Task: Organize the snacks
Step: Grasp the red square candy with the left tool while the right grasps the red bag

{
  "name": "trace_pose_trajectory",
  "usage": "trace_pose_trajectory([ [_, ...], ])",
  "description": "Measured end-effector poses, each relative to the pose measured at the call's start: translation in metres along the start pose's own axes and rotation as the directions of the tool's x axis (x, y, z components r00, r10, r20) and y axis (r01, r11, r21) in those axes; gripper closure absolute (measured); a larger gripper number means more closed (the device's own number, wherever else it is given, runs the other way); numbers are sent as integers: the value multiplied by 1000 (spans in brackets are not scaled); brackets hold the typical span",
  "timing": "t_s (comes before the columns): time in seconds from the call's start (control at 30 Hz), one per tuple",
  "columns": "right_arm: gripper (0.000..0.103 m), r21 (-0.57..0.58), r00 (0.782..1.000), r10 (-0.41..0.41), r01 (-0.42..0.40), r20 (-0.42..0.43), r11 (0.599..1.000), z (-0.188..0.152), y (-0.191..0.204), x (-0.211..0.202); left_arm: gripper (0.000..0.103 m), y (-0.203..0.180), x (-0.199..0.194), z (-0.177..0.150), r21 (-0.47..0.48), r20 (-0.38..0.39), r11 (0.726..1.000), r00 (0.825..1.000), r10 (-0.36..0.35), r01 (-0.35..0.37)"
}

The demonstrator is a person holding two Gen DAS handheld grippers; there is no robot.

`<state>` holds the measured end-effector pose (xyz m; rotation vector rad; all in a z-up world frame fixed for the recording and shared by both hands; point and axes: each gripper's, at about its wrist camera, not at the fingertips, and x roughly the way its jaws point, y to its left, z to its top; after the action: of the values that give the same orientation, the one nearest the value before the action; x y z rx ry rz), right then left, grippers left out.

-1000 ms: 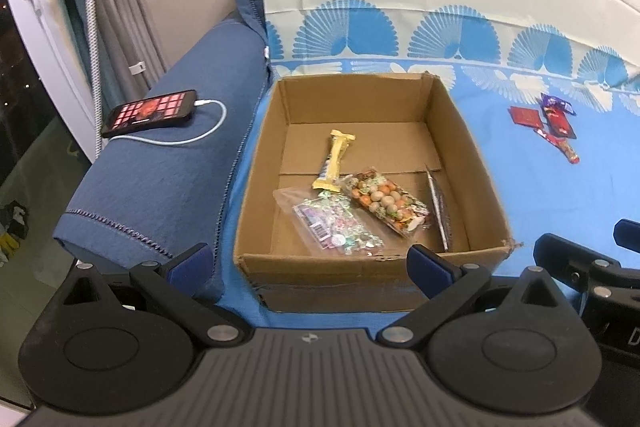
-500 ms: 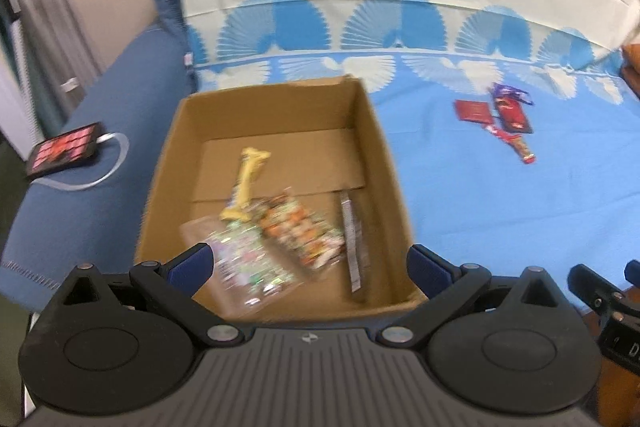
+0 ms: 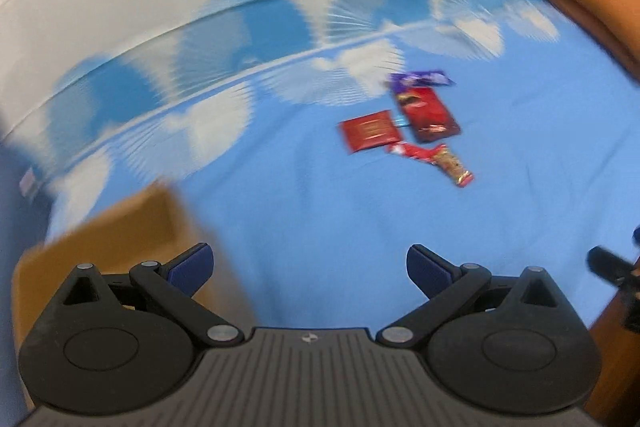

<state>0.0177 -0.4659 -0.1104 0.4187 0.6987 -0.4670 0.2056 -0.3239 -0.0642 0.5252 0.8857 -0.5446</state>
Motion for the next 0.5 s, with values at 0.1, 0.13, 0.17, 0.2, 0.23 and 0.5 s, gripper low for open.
trace_pose_trajectory([
  [0.1, 8, 13, 1000, -9, 9, -22, 1000, 15, -16, 39, 0, -17, 68, 36, 114, -43, 993, 999, -3, 8],
  [0.13, 8, 12, 1000, -11, 11, -27, 1000, 21, -19, 53, 0, -20, 90, 48, 132, -71, 991, 997, -21, 30],
  [0.17, 8, 10, 999, -12, 13, -31, 1000, 28, -23, 65, 0, -22, 112, 59, 139, -88, 990, 996, -24, 36],
  [0.2, 8, 9, 999, -14, 15, -35, 1000, 35, -27, 79, 0, -23, 131, 70, 142, -94, 989, 995, -23, 36],
  [0.23, 8, 15, 999, -9, 9, -35, 1000, 45, -31, 95, 0, -26, 151, 80, 151, -97, 987, 995, -31, 45],
  [0.5, 7, -24, 992, 90, -93, -89, 995, 123, -27, 241, 0, -50, 247, 113, 353, -124, 932, 992, -36, 78],
])
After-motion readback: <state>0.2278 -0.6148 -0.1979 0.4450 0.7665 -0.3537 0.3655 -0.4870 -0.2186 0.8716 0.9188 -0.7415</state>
